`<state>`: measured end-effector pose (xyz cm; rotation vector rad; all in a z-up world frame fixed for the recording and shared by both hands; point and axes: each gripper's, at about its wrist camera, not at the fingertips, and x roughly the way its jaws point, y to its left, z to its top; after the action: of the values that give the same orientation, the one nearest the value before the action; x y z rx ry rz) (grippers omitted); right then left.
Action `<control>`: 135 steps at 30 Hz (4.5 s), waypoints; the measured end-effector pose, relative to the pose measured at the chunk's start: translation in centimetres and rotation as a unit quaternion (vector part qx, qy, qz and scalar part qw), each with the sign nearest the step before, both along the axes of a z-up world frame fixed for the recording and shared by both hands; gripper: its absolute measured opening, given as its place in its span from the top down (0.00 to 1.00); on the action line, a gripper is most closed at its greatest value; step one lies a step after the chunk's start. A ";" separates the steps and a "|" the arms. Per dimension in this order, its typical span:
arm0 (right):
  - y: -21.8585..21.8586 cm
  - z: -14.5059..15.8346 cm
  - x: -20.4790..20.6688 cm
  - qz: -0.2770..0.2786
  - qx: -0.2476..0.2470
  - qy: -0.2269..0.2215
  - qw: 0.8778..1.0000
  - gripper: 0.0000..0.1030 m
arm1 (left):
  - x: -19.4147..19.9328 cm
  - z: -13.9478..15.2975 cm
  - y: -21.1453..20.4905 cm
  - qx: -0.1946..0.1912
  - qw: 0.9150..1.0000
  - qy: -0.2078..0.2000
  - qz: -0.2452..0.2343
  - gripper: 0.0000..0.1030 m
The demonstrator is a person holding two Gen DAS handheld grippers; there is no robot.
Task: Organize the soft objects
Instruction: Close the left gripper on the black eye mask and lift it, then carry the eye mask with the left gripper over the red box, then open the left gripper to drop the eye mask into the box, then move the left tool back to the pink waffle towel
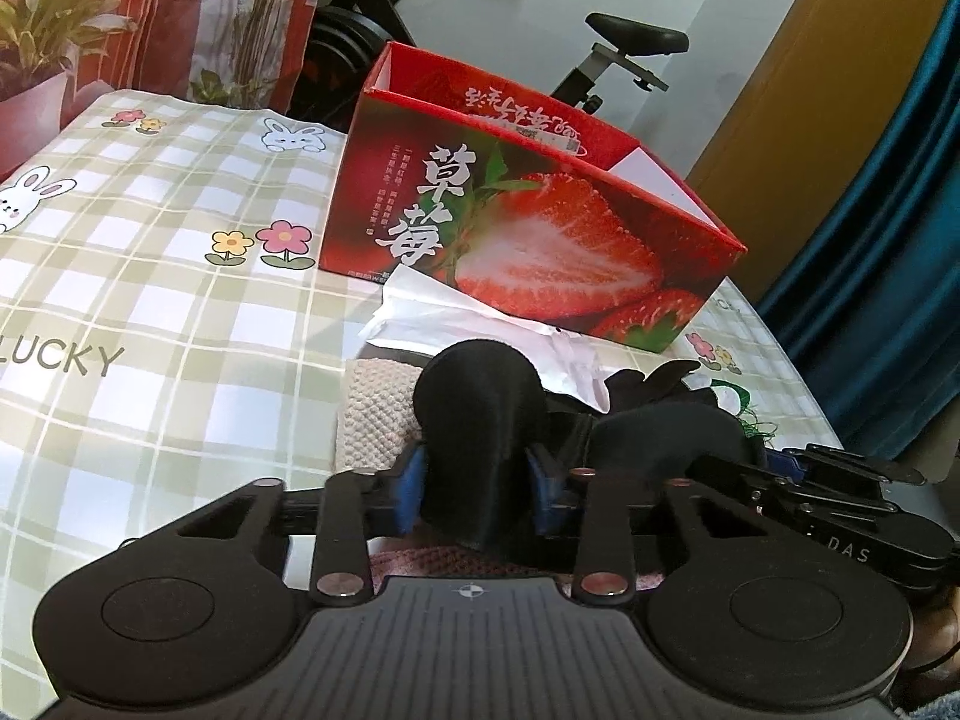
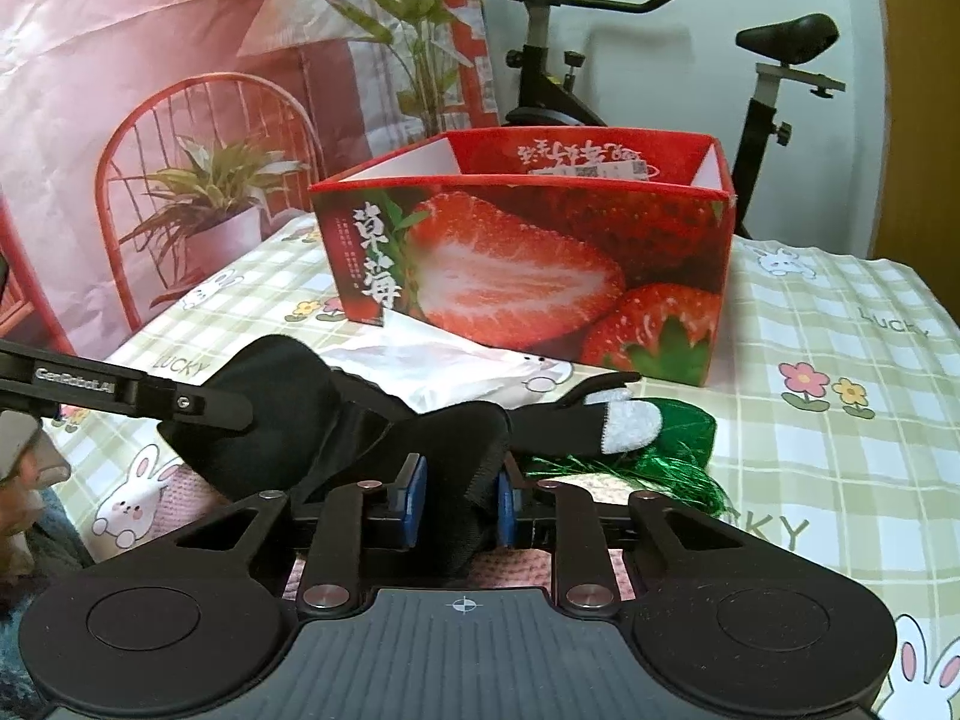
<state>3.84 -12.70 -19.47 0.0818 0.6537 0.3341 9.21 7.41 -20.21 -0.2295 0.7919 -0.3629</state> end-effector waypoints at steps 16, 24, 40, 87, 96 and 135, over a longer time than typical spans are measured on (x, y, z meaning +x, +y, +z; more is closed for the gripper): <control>0.1 4.2 1.0 0.020 0.004 -0.068 0.997 0.88 | 0.0 5.7 -1.6 0.032 0.993 -0.110 -0.035 0.76; -1.0 8.3 3.6 0.011 0.004 -0.121 0.993 0.88 | 2.7 10.3 -2.7 0.035 0.985 -0.168 -0.031 0.76; -1.7 11.6 12.4 0.003 -0.017 -0.137 0.990 0.88 | 10.3 12.7 -4.1 0.047 0.982 -0.182 -0.026 0.76; -2.1 5.5 21.9 -0.071 -0.093 -0.005 0.993 0.32 | 16.6 8.2 -4.2 0.137 0.985 -0.104 -0.011 0.23; -3.0 8.6 17.9 -0.097 -0.054 -0.059 0.992 0.00 | 12.7 10.9 -3.7 0.136 0.980 -0.142 -0.004 0.00; -1.1 2.0 0.8 -0.067 -0.034 -0.070 0.995 0.00 | -1.0 4.1 -2.6 0.141 0.985 -0.101 -0.003 0.00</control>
<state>4.63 -13.78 -17.42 0.0369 0.5172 0.1860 8.25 4.82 -16.14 0.0755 0.6357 -0.2705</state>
